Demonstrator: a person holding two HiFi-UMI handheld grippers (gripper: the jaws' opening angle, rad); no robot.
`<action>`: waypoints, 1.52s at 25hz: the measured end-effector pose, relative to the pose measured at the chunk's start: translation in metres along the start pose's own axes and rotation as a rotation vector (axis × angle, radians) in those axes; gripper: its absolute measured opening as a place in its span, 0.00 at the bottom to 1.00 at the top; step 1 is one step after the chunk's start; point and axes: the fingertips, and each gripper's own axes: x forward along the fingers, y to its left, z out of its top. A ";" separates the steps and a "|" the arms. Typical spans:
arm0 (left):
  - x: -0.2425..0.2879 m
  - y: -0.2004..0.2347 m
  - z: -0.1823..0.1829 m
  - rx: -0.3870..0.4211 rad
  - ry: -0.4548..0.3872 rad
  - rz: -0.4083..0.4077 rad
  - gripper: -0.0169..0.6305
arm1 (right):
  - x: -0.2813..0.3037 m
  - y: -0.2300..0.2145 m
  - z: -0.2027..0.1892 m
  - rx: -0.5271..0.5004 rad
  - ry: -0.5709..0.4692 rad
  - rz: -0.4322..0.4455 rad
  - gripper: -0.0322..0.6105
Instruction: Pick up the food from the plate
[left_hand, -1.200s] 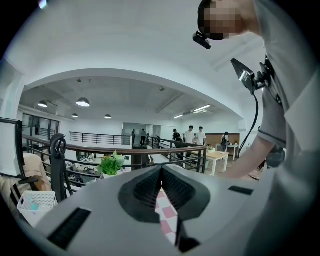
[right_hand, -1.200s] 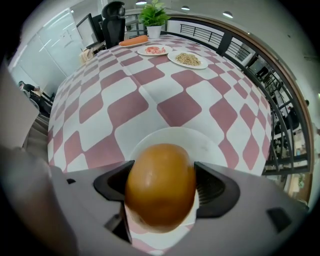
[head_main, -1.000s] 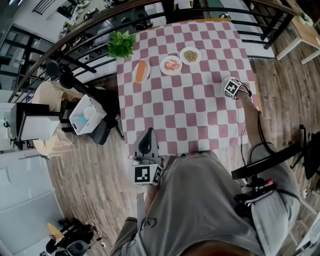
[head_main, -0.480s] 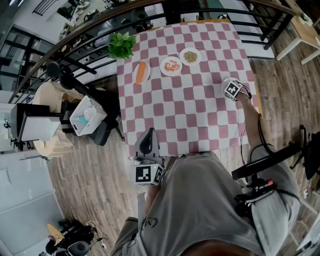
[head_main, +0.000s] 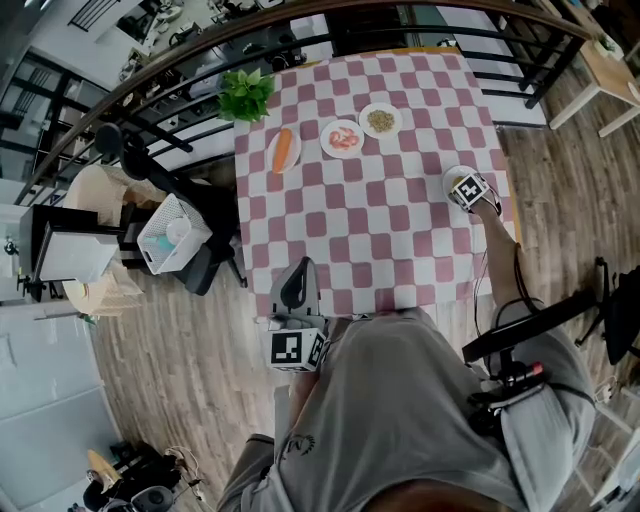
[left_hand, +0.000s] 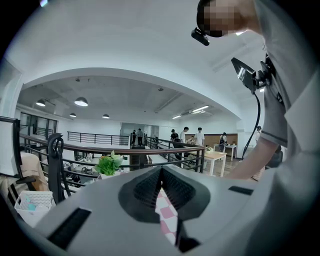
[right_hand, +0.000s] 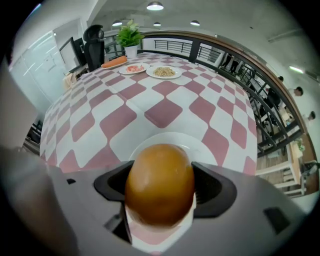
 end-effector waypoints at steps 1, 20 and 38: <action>0.000 0.000 0.000 0.000 0.000 -0.004 0.04 | 0.001 0.005 0.003 0.007 -0.027 0.023 0.60; 0.004 0.001 0.004 -0.004 -0.032 -0.049 0.04 | -0.052 0.049 0.068 0.051 -0.334 0.010 0.60; 0.031 -0.027 0.029 0.014 -0.106 -0.187 0.04 | -0.257 0.119 0.156 0.041 -0.805 0.003 0.60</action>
